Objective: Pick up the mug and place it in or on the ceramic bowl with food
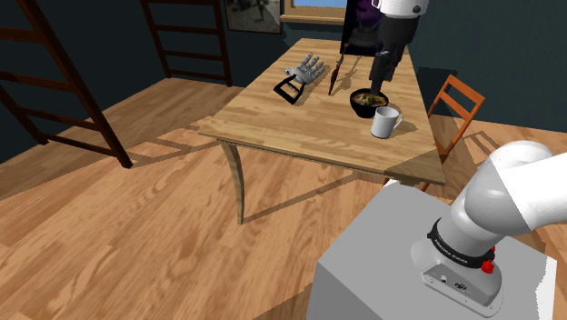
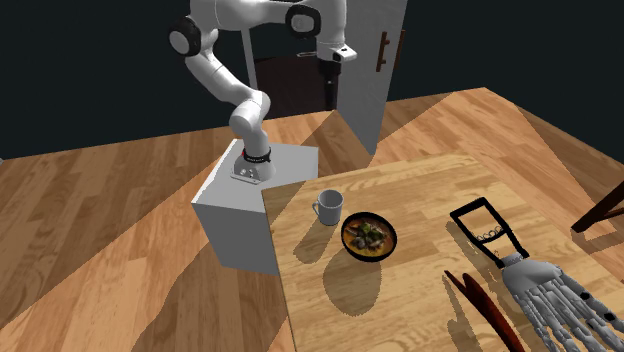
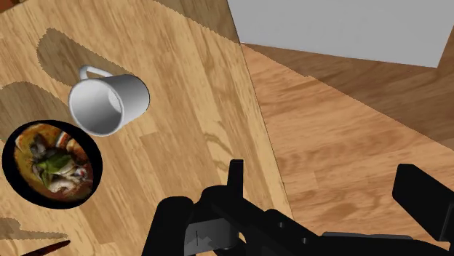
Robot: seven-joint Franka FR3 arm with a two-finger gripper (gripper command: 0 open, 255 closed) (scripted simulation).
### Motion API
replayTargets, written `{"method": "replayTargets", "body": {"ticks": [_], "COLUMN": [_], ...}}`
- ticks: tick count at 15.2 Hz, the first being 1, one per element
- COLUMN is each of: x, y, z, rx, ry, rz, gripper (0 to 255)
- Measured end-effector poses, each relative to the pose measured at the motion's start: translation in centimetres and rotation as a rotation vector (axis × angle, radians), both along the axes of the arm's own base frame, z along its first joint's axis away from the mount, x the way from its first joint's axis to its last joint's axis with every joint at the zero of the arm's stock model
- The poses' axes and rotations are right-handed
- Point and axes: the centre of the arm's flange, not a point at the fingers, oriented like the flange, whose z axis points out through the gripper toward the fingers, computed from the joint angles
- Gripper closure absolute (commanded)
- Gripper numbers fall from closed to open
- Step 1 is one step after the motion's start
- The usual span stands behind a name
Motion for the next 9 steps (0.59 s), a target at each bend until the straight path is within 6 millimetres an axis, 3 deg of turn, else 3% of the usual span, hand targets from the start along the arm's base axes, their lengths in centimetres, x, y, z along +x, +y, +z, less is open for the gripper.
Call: {"method": "replayTargets", "body": {"ticks": [9], "x": [2.4], "y": [-8.7], "z": [-7.5], "rx": [0.002], "ry": [0.004], "rz": [-0.081], "gripper": [0]}}
